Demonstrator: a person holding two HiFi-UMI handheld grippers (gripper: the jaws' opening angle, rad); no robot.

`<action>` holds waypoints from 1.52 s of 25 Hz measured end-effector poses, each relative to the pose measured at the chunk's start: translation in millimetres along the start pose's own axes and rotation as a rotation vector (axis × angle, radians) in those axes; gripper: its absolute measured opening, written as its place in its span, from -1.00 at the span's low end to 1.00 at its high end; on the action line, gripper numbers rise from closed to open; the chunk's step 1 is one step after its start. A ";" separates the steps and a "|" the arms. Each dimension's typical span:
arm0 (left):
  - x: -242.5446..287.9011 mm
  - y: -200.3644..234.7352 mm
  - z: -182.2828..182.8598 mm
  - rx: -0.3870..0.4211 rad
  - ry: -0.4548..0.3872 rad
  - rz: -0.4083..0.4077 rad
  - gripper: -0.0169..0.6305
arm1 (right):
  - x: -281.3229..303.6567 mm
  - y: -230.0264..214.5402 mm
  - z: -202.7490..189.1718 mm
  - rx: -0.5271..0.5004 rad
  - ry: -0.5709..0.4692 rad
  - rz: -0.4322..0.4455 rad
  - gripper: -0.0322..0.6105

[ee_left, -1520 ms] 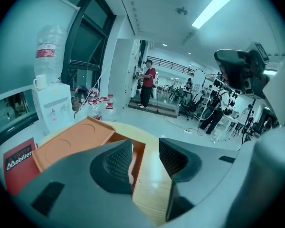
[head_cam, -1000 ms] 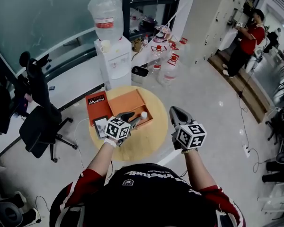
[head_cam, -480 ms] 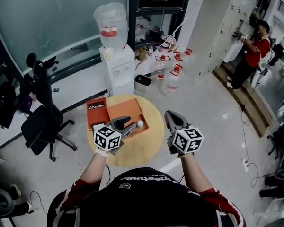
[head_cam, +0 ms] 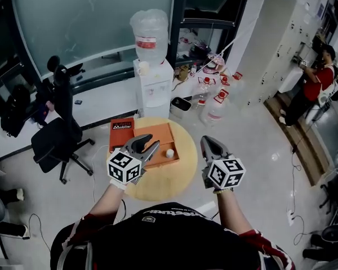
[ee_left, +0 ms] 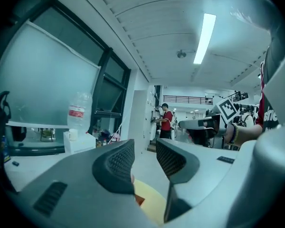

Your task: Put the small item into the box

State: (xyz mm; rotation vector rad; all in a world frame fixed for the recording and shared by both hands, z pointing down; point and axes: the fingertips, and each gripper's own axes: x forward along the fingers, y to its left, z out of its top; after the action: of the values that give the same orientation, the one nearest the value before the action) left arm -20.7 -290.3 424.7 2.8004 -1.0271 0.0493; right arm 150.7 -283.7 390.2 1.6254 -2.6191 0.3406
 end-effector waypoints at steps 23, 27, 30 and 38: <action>-60.2 34.6 75.2 0.092 -0.174 0.269 -0.68 | 9.3 28.5 27.4 -0.068 -0.048 0.057 -0.81; -58.8 33.4 71.5 0.088 -0.181 0.272 -0.71 | 6.4 21.8 24.0 -0.061 -0.048 0.044 -0.81; -58.4 31.1 65.3 0.095 -0.172 0.276 -0.73 | 3.5 17.4 17.0 -0.054 -0.039 0.038 -0.81; -57.7 31.1 63.3 0.088 -0.178 0.288 -0.78 | 0.0 17.2 15.6 -0.048 -0.040 0.036 -0.81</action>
State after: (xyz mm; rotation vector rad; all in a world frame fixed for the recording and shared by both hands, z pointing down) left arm -86.2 -286.8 361.6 2.7482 -1.4991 -0.1266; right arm 136.7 -279.6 372.1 1.5890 -2.6661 0.2466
